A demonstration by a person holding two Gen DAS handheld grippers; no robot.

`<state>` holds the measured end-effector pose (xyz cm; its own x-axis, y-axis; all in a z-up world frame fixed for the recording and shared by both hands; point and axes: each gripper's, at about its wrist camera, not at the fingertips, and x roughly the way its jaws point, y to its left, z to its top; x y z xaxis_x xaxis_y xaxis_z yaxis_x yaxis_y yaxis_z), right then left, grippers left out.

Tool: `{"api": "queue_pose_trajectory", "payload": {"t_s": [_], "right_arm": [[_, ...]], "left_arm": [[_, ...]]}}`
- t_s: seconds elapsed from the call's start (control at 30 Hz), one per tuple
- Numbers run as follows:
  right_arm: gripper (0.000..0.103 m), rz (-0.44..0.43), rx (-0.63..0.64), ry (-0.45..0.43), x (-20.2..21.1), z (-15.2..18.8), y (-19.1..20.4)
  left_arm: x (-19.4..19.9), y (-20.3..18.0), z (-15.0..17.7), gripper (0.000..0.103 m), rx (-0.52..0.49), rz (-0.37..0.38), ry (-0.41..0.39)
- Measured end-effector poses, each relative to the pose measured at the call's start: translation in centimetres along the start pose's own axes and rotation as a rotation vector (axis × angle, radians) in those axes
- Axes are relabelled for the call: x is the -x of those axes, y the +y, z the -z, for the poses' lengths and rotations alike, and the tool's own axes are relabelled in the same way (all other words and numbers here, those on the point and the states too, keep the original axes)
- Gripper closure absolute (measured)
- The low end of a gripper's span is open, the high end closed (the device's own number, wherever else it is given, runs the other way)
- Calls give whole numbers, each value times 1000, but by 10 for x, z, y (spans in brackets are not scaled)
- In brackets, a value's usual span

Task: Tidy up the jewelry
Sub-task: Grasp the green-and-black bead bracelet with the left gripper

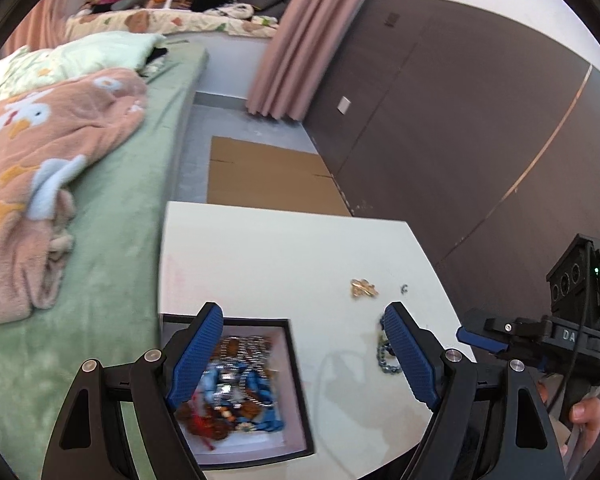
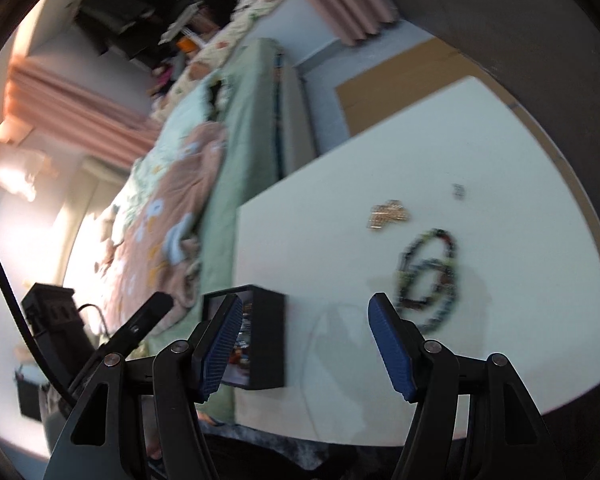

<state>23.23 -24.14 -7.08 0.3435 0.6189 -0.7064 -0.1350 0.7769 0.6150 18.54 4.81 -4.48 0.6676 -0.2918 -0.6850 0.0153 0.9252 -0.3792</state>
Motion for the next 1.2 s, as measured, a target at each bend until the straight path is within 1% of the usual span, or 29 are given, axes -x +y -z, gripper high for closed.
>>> {"api": "queue_pose_trajectory", "payload": {"t_s": [0.1, 0.2, 0.37, 0.53, 0.67, 0.8, 0.87, 1.0, 1.1, 1.13, 1.17, 1.2], "right_arm": [[37, 37, -48, -11, 4, -3, -18], [37, 62, -82, -17, 8, -4, -33], [37, 77, -147, -9, 10, -4, -57], [37, 86, -177, -17, 13, -7, -73], [37, 96, -209, -11, 13, -9, -89], [37, 88, -265, -4, 16, -11, -109], [37, 91, -288, -8, 18, -12, -118], [37, 123, -295, -18, 23, -15, -131], [37, 125, -300, -15, 24, -16, -137], [37, 125, -301, -16, 25, -17, -138], [37, 125, -300, -19, 26, -17, -140], [37, 128, -297, -24, 26, -18, -140]], "left_arm": [[-12, -15, 3, 20, -28, 7, 15], [-25, -29, 5, 26, -54, 14, 38], [-52, -49, 13, 43, -75, 31, 98], [-78, -62, 19, 53, -73, 62, 148], [-99, -75, 24, 55, -99, 59, 176], [-117, -87, 29, 58, -134, 43, 198], [-127, -92, 31, 61, -146, 37, 214], [-145, -98, 38, 62, -151, 32, 253], [-156, -102, 45, 63, -160, 23, 279], [-158, -102, 48, 68, -164, 18, 284], [-161, -102, 51, 84, -167, 11, 291], [-164, -101, 53, 92, -164, 1, 301]]}}
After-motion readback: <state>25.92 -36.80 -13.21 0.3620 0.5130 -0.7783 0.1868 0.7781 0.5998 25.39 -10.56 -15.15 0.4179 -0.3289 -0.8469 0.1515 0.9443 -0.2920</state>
